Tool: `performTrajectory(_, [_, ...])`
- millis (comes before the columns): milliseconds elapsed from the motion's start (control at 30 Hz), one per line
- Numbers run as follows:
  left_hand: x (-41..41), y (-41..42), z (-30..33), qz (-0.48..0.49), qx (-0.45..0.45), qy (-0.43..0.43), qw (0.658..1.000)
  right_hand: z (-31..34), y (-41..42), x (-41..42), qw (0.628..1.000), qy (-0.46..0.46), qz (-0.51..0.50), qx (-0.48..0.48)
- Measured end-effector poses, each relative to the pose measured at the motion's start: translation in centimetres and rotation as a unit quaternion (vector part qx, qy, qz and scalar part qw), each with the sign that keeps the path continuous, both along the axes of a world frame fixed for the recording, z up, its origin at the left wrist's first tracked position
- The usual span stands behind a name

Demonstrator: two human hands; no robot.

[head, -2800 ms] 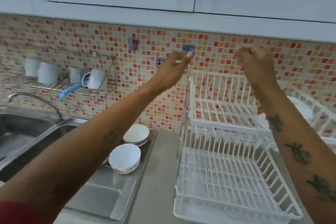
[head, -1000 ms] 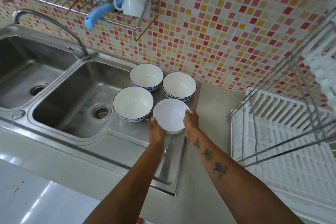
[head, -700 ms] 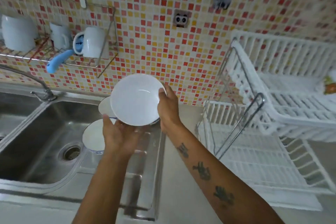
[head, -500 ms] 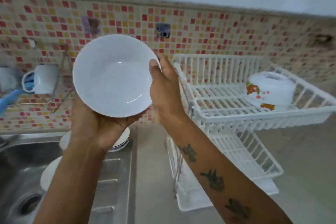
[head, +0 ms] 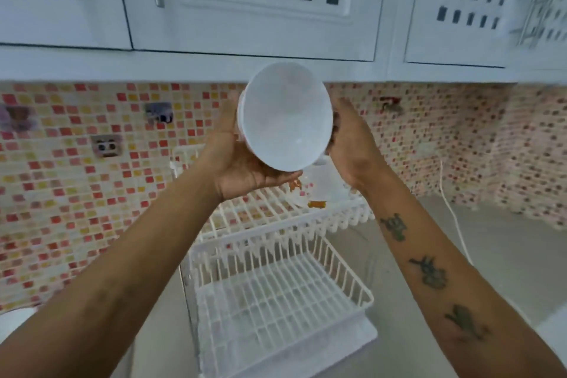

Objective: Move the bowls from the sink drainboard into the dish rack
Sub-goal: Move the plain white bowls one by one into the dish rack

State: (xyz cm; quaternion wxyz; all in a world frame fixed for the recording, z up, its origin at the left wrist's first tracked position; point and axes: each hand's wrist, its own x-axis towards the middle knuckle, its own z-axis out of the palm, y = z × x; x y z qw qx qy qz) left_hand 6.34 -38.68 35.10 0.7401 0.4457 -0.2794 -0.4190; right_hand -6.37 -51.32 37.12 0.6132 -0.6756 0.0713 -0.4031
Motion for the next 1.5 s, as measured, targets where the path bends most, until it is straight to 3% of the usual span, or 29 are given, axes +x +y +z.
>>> performTrajectory(133, [-0.9, -4.0, 1.6, 0.077, 0.054, -0.176, 0.98, 0.2, -5.8, -0.3, 0.999, 0.036, -0.029, 0.018])
performTrajectory(267, [-0.3, -8.2, 0.2, 0.205, 0.087, -0.392, 0.893, -1.1, -9.4, 0.5, 0.994, 0.105, -0.029, 0.025])
performTrajectory(433, [0.6, -11.4, -1.6, 0.241, 0.134, -0.544, 0.793, -3.8, -11.4, 2.8, 0.981, 0.18, -0.054, 0.036])
performTrajectory(567, [2.0, -13.0, -3.3, 0.25, 0.153, -0.552, 0.78, -5.2, -12.3, 3.9, 0.985, 0.151, -0.071, 0.049])
performTrajectory(667, [1.5, -12.8, -3.1, 0.261, 0.132, -0.52, 0.803, -5.4, -13.1, 4.3, 0.986, 0.135, -0.054, 0.077])
performTrajectory(833, [1.9, -13.3, -4.2, 0.257, 0.155, -0.54, 0.787, -6.3, -13.6, 5.0, 0.978, 0.193, -0.049, 0.06])
performTrajectory(1000, [1.4, -13.4, -4.6, 0.239, 0.156, -0.53, 0.799, -6.1, -13.4, 4.6, 0.973, 0.223, -0.052, 0.039])
performTrajectory(1500, [1.8, -13.8, -5.4, 0.182, 0.236, -0.534, 0.791, -7.4, -14.8, 5.7, 0.954, 0.294, -0.034, 0.053])
